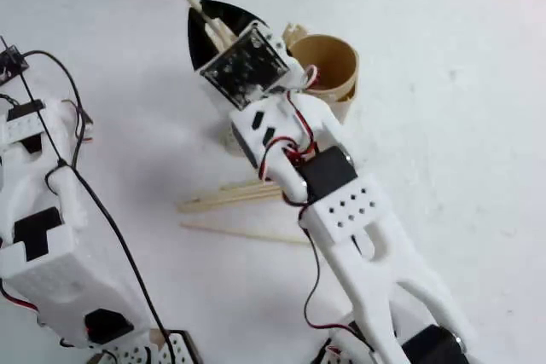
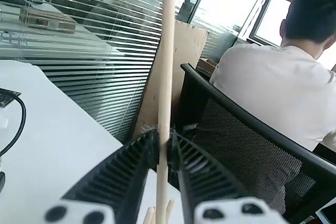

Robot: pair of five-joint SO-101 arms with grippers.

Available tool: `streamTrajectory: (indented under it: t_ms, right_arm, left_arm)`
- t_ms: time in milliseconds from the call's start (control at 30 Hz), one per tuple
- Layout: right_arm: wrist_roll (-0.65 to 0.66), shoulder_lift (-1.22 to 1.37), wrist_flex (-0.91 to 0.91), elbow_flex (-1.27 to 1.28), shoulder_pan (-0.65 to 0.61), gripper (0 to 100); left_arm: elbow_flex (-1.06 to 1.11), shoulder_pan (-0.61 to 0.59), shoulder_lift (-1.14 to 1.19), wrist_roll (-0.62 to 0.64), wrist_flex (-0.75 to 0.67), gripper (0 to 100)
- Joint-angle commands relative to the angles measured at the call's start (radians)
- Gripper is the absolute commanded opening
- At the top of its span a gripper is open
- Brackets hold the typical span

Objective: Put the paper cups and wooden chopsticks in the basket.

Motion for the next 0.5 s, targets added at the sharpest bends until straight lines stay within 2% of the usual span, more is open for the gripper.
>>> streamTrajectory:
  t_ms: [0,200,367,433,467]
  right_arm:
    - [-0.006,-0.002,-0.031,-0.064,0.012,1.9]
    - [-0.003,-0.002,0.013,-0.063,0.012,14.5]
    - [0.003,-0.022,0.116,-0.06,0.022,5.8]
    - [0.003,-0.07,0.274,-0.051,0.036,1.0]
    - [0.003,-0.102,0.378,-0.038,0.047,1.8]
  left_arm:
    - [-0.043,0.013,-0.002,-0.011,-0.014,14]
    - [-0.043,0.013,-0.002,-0.011,-0.014,14]
    - [-0.043,0.013,-0.002,-0.011,-0.014,14]
    - [-0.043,0.013,-0.004,-0.011,-0.012,14]
    - [-0.043,0.013,-0.005,-0.011,-0.012,14]
